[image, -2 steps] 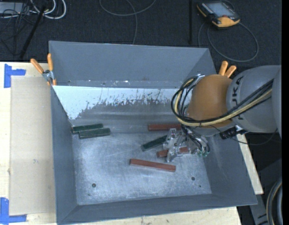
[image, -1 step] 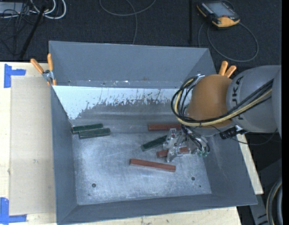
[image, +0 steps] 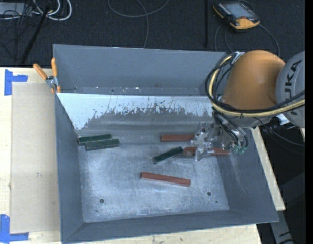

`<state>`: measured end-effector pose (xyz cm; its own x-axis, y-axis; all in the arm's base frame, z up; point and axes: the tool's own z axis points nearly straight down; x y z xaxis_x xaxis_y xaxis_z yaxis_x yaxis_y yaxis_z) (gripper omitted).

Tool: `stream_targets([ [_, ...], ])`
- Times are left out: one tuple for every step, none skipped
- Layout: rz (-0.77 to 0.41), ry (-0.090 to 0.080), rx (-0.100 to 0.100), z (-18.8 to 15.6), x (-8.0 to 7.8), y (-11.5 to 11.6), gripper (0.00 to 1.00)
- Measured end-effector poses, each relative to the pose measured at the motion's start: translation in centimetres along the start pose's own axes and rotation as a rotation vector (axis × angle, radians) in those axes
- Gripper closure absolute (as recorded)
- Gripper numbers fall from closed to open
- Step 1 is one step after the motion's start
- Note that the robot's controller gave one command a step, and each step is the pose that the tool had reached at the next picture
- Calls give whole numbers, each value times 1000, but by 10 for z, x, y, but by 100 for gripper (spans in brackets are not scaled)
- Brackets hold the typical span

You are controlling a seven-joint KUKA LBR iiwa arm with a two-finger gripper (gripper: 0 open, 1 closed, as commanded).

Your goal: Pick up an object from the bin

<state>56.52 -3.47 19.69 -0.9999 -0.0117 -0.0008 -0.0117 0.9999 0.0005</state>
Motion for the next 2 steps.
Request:
stream_targets([
  [0,0,0,0,0,0,100],
  [-517,-6,2,-131,-56,-41,100],
])
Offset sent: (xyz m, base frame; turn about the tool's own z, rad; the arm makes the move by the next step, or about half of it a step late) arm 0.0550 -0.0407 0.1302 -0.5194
